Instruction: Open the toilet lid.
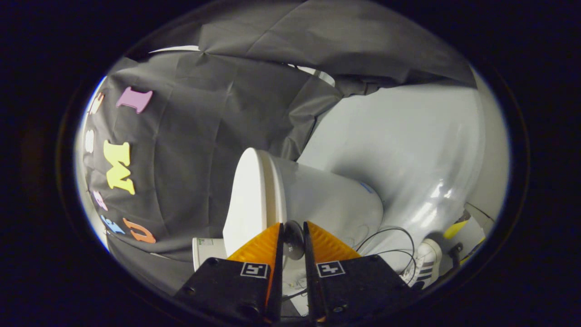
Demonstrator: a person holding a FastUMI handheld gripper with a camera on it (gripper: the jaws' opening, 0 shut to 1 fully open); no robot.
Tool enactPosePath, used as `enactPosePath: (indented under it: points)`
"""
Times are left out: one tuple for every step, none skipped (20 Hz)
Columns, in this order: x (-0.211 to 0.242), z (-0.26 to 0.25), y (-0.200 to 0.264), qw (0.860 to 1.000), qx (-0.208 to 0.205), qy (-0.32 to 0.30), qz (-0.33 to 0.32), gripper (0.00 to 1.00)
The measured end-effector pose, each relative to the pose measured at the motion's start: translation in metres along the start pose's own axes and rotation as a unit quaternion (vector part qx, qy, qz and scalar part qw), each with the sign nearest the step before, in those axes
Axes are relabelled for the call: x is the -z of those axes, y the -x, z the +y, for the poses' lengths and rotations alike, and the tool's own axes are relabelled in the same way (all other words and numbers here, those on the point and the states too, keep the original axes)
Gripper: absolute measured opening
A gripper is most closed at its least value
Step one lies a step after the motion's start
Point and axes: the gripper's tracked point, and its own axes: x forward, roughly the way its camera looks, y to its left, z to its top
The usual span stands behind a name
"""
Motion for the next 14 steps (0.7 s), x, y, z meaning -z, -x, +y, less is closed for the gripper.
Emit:
enactPosePath:
  points:
    - [0.000,0.001,0.000,1.000,-0.007,-0.009,0.002,0.25]
    - [0.002,0.001,0.000,1.000,-0.015,-0.020,0.005,0.23]
    - [0.002,0.002,-0.001,0.999,-0.020,-0.032,0.006,0.21]
    - [0.000,0.004,-0.001,0.999,-0.027,-0.040,0.008,0.18]
    - [0.001,0.005,0.001,0.999,-0.031,-0.042,0.009,0.17]
    - [0.006,0.006,-0.002,0.999,-0.033,-0.040,0.009,0.14]
    - [0.005,0.006,0.000,0.999,-0.034,-0.033,0.010,0.12]
    - [0.004,0.007,-0.001,0.999,-0.032,-0.024,0.010,0.09]
    - [0.006,0.010,-0.001,0.999,-0.030,-0.015,0.009,0.08]
    - [0.006,0.010,-0.002,1.000,-0.028,-0.008,0.011,0.08]
    - [0.006,0.011,-0.001,1.000,-0.028,-0.004,0.011,0.08]
    - [0.006,0.011,-0.001,1.000,-0.028,-0.002,0.011,0.07]
    - [0.007,0.012,0.000,1.000,-0.027,0.000,0.011,0.07]
    - [0.007,0.013,-0.001,1.000,-0.024,0.007,0.011,0.06]
